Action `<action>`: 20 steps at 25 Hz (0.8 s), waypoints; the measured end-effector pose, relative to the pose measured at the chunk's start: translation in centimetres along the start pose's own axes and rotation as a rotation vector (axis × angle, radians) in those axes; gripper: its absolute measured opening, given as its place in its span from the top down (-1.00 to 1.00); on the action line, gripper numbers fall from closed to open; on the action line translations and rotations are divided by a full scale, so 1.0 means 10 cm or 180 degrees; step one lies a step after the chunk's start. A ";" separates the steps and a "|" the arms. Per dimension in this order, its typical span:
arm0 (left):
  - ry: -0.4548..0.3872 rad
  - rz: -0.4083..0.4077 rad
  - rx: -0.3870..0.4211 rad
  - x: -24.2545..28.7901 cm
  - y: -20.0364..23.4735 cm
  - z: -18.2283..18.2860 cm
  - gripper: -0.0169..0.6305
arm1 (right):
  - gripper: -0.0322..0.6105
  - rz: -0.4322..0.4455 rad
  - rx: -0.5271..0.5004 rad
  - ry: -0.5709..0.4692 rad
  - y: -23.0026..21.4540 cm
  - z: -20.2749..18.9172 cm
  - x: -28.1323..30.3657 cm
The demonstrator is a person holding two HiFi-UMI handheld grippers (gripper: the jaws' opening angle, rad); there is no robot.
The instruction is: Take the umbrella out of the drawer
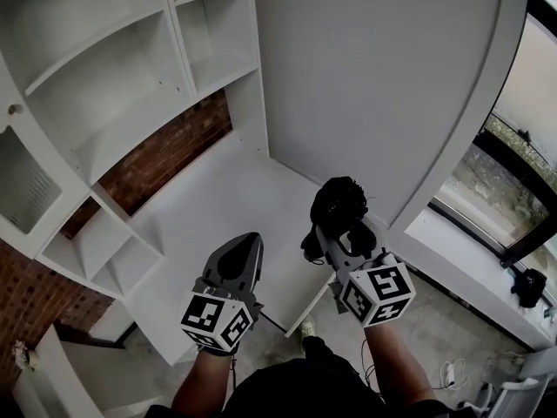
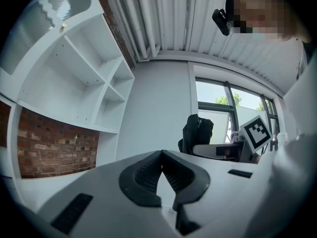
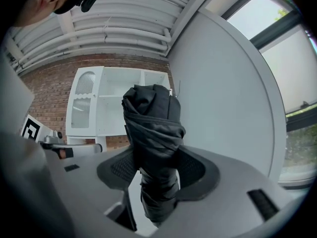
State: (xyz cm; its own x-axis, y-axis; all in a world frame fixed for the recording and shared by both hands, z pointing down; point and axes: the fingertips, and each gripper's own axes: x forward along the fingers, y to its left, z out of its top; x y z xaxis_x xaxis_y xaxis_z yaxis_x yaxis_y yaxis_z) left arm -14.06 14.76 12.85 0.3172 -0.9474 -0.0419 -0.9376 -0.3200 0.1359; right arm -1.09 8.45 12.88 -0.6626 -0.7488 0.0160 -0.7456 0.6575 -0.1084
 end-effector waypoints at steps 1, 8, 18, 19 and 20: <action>0.0001 0.0004 -0.0002 -0.02 0.00 0.00 0.93 | 0.23 0.0009 -0.0013 0.0008 0.02 -0.01 0.00; 0.0001 0.0022 0.0010 -0.06 0.02 0.00 0.93 | 0.23 0.0042 -0.0015 0.0051 0.10 -0.07 0.00; -0.0009 0.0044 0.0007 -0.08 0.03 0.00 0.93 | 0.23 0.0064 -0.0047 0.0045 0.13 -0.07 0.00; -0.0008 0.0047 0.0009 -0.08 0.03 0.00 0.93 | 0.23 0.0062 -0.0046 0.0045 0.13 -0.08 0.00; -0.0008 0.0053 0.0012 -0.08 0.03 0.00 0.93 | 0.23 0.0060 -0.0045 0.0046 0.13 -0.08 0.00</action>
State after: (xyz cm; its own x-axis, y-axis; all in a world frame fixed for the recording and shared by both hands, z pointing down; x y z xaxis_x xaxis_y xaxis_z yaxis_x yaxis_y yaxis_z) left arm -14.59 15.38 12.95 0.3014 -0.9526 -0.0421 -0.9432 -0.3043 0.1330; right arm -2.11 9.37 13.53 -0.6775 -0.7350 0.0285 -0.7338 0.6727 -0.0948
